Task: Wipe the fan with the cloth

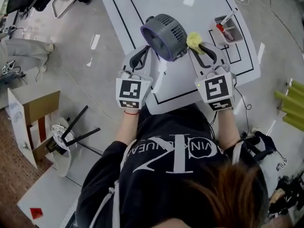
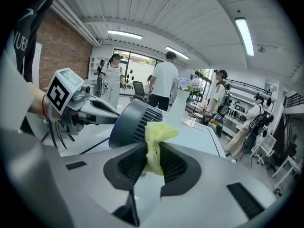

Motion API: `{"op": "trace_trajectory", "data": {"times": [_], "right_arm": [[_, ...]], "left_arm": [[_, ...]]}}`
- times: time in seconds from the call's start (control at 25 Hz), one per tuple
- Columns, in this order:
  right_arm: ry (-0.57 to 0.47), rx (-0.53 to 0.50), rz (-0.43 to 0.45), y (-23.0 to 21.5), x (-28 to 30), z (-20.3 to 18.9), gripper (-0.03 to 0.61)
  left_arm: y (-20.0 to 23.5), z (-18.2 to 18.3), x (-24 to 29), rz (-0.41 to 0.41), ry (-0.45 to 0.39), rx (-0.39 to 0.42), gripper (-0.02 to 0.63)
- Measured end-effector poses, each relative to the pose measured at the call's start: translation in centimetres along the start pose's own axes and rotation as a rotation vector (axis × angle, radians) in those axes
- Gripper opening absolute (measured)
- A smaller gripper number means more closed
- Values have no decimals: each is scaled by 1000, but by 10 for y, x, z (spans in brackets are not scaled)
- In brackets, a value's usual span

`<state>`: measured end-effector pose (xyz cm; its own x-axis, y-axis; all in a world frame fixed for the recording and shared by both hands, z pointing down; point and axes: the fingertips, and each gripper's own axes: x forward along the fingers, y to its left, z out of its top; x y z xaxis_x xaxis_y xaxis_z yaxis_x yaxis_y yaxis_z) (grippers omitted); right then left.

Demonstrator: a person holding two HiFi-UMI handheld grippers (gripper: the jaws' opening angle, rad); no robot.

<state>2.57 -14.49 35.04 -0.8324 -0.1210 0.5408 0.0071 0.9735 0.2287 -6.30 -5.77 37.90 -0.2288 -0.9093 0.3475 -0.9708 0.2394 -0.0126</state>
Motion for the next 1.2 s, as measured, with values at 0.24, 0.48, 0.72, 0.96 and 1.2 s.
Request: {"op": "trace_trajectory", "data": {"times": [0.24,0.48,0.72,0.96,1.2], "right_arm": [[5,-13,62,-6,1,-18,80],[7,-25,99,-8,2,-30,80],[24,-33,114,-8,3,-41,80],[31,-41,121,-7,6,-47,80],[39,-197,131,-8,14,-44,80]], "left_arm": [[-15,-2,-6,71,9,-9,11],[-36,-11,-7,51,31,-23,11],[-68,-27,-3,-29,91,-14,95],[-68,-35,-3,8,69,-101,84],[-69,-36,-4,-1,52,-108,95]]}}
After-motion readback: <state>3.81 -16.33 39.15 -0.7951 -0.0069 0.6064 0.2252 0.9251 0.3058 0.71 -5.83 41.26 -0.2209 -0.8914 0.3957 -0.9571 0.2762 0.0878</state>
